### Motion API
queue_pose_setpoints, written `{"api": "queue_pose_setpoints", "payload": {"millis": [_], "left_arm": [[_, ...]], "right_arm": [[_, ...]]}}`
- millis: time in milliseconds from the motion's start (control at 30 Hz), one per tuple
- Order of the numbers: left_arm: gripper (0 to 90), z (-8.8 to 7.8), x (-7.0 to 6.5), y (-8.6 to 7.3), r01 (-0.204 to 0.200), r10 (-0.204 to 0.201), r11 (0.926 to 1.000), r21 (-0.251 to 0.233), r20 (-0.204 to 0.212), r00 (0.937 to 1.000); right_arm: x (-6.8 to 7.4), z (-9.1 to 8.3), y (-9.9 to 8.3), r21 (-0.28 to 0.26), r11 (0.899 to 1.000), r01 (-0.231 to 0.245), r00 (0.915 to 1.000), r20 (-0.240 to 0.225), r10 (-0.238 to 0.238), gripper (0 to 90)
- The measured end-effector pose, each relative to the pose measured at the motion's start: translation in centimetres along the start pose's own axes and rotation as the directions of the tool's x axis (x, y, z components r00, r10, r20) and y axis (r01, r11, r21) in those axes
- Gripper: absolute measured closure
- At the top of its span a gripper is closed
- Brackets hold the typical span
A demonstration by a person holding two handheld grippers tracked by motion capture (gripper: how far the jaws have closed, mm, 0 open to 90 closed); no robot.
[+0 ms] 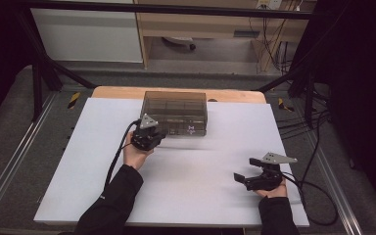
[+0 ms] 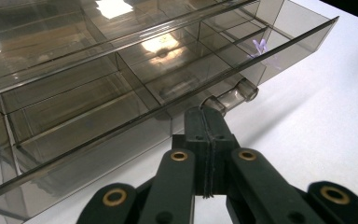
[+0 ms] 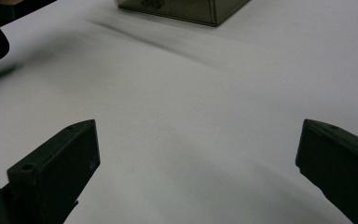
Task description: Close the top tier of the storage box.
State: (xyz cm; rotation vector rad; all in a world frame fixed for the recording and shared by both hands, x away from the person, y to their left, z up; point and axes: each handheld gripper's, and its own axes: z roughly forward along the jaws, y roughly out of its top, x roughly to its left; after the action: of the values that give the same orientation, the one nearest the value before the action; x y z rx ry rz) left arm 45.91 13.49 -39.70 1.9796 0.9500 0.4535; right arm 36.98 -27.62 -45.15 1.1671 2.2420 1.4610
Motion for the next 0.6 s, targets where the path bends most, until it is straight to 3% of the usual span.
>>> {"api": "queue_pose_setpoints", "payload": {"millis": [600], "left_arm": [[90.0,0.42,0.22,0.29,-0.002,0.002,1.0000,-0.004,-0.007,1.0000]], "right_arm": [[-0.01,0.06,-0.02,0.001,1.000,0.004,1.0000,0.002,-0.004,0.2]]}}
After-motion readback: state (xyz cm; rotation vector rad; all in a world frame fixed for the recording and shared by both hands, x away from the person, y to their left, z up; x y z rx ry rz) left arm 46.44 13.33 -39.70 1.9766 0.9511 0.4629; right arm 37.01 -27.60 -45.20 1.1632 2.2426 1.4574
